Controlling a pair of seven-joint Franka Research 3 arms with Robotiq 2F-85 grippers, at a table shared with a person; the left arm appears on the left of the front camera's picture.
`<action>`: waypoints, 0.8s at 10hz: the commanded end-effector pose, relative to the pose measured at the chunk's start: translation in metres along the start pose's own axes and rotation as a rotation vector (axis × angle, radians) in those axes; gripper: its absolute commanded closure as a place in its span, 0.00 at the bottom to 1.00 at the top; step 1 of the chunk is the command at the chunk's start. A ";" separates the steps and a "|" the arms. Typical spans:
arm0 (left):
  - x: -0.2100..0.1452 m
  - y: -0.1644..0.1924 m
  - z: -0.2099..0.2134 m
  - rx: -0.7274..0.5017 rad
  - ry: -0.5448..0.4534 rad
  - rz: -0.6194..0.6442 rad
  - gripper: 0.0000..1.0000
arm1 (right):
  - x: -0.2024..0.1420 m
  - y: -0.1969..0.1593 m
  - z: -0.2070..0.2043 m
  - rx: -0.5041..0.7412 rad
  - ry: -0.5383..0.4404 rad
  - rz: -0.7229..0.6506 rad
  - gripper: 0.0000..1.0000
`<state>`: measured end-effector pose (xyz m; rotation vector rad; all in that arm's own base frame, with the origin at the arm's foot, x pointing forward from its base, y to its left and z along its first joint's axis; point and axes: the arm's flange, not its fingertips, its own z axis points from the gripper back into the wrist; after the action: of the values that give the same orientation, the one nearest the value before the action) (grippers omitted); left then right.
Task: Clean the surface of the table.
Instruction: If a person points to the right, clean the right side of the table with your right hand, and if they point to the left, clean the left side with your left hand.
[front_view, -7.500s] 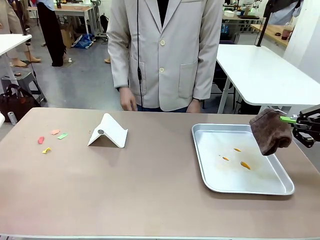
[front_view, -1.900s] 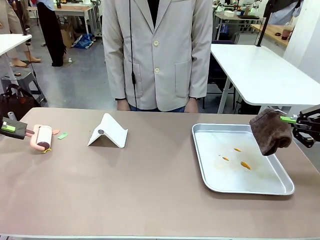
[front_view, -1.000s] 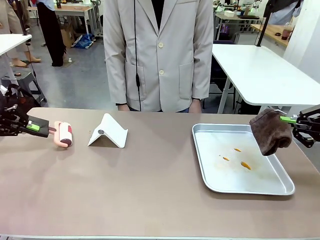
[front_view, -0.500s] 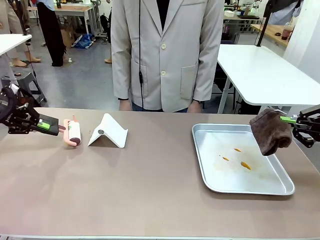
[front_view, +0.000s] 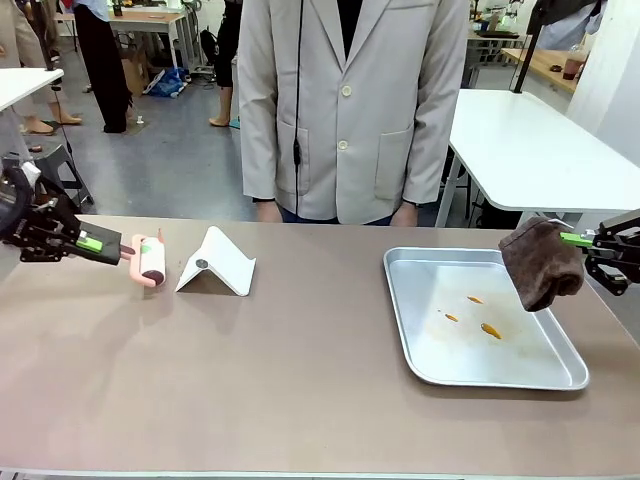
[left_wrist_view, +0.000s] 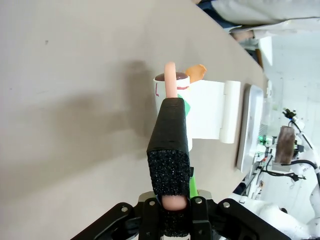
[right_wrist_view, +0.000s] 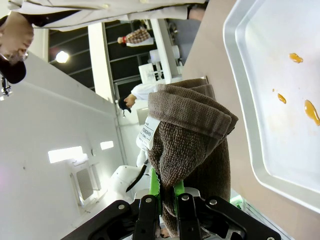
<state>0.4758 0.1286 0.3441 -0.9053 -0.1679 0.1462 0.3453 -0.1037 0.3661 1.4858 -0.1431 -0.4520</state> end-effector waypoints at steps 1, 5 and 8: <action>-0.005 -0.010 0.035 -0.123 -0.030 -0.005 1.00 | 0.000 0.003 0.002 0.010 -0.001 0.004 1.00; -0.044 -0.007 0.137 -0.363 -0.024 -0.033 1.00 | 0.000 0.003 0.002 0.010 -0.001 0.004 1.00; -0.078 0.015 0.163 -0.472 -0.024 -0.104 1.00 | 0.000 0.003 0.002 0.010 -0.001 0.004 1.00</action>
<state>0.3680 0.2448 0.4315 -1.3295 -0.2719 0.0710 0.3451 -0.1037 0.3658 1.4863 -0.1426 -0.4526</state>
